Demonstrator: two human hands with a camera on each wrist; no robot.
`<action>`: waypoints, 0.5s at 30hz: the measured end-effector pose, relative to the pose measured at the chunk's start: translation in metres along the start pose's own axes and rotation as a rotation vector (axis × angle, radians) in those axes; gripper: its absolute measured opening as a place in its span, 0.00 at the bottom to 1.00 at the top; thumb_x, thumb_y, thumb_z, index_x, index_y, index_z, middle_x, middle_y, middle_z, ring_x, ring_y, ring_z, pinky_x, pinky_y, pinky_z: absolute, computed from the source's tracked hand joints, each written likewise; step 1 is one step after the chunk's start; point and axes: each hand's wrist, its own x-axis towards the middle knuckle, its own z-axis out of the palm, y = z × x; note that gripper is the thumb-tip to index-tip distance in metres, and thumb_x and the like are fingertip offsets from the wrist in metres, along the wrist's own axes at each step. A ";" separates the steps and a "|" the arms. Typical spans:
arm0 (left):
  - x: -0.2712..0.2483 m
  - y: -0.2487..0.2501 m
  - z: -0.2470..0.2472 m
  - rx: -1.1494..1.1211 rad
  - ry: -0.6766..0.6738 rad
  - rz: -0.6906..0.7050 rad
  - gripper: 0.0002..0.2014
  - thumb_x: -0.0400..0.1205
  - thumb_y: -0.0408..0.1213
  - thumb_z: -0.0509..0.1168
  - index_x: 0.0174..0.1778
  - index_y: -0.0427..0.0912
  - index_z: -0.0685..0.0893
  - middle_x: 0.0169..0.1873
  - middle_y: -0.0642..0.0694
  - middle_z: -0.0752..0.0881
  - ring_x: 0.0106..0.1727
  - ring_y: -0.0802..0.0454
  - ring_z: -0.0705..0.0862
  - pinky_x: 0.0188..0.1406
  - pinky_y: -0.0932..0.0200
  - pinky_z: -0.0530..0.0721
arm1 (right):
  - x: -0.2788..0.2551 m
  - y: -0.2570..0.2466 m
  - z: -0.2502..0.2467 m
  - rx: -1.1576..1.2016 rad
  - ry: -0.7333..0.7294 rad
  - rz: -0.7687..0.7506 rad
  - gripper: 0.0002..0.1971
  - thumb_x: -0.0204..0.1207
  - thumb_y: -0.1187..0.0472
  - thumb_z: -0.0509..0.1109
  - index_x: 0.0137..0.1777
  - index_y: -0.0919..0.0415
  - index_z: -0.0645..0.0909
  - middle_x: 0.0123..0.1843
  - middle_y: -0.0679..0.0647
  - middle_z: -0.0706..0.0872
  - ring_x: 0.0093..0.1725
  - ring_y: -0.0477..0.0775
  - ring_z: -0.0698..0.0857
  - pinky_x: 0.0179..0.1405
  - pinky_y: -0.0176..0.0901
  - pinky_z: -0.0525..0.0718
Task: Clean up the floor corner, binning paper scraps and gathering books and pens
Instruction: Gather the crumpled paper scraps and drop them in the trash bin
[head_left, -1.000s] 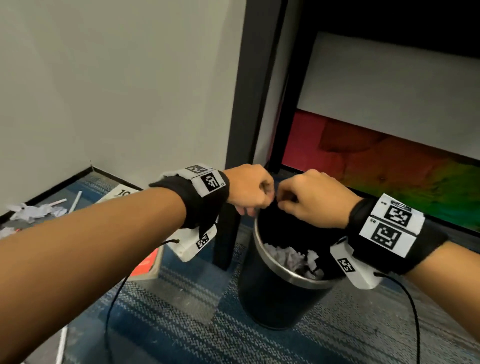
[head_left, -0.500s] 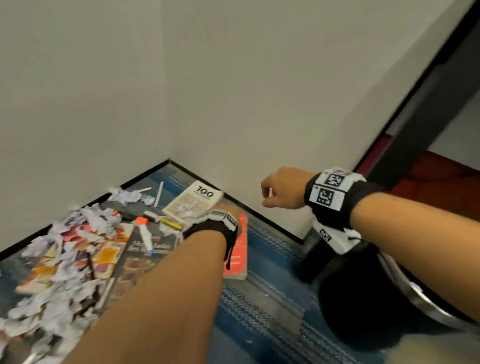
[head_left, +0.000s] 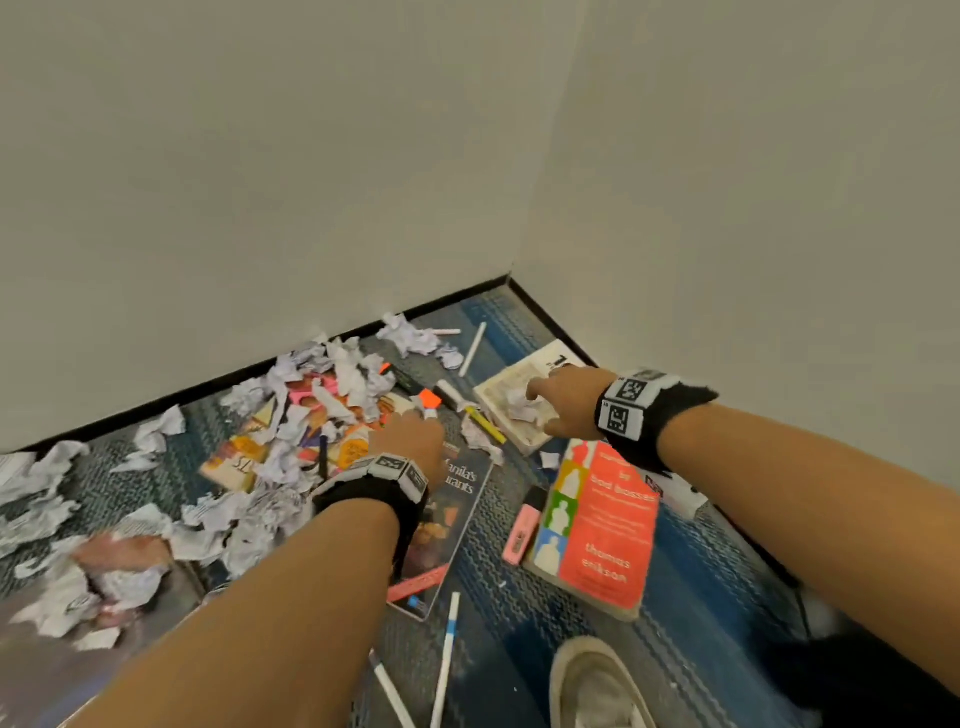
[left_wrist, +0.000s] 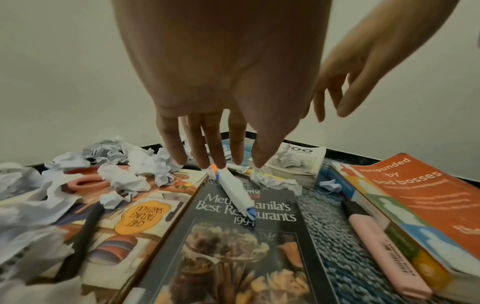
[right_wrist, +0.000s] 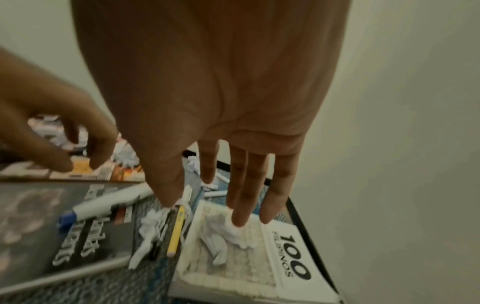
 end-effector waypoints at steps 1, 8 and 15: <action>0.006 -0.003 0.003 -0.007 0.020 0.008 0.20 0.84 0.42 0.61 0.69 0.37 0.72 0.68 0.36 0.73 0.69 0.36 0.72 0.65 0.42 0.77 | 0.014 0.001 0.011 0.007 0.002 -0.006 0.26 0.79 0.52 0.65 0.77 0.50 0.66 0.71 0.60 0.75 0.64 0.64 0.80 0.56 0.51 0.80; 0.060 0.028 0.017 -0.195 0.138 0.115 0.26 0.81 0.48 0.67 0.69 0.38 0.68 0.69 0.36 0.69 0.64 0.37 0.77 0.59 0.48 0.79 | 0.074 0.020 0.077 0.121 -0.054 -0.024 0.27 0.84 0.51 0.58 0.82 0.42 0.57 0.81 0.59 0.58 0.71 0.66 0.71 0.69 0.56 0.74; 0.083 0.041 0.049 -0.086 0.024 0.066 0.22 0.82 0.50 0.64 0.69 0.43 0.72 0.69 0.35 0.68 0.69 0.35 0.71 0.66 0.43 0.73 | 0.066 0.045 0.094 0.268 0.104 0.022 0.12 0.80 0.65 0.61 0.62 0.66 0.72 0.61 0.64 0.76 0.57 0.64 0.80 0.56 0.50 0.77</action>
